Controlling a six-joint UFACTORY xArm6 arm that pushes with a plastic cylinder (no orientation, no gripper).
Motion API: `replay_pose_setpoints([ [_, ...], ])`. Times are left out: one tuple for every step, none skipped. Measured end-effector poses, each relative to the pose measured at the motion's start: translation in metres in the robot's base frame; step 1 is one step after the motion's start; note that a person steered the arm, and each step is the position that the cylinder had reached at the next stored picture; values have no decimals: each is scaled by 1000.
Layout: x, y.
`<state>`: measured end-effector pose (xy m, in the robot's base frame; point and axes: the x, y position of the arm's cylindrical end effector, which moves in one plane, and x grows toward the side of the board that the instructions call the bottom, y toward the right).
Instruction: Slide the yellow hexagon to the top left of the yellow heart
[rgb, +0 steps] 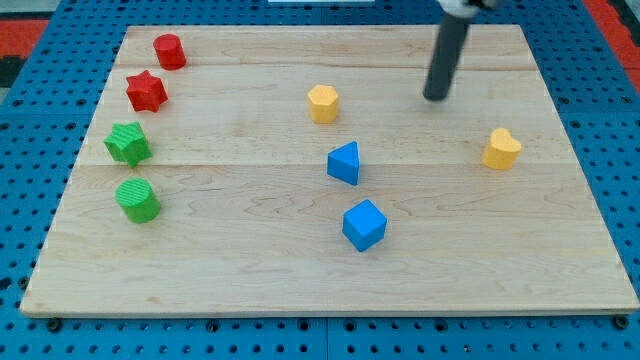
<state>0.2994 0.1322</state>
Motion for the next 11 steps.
replay_pose_setpoints([
  [-26, -94],
  [-16, -177],
  [35, -204],
  [77, -126],
  [101, -40],
  [93, -112],
  [84, -188],
  [54, -157],
  [81, -51],
  [81, -82],
  [61, -128],
])
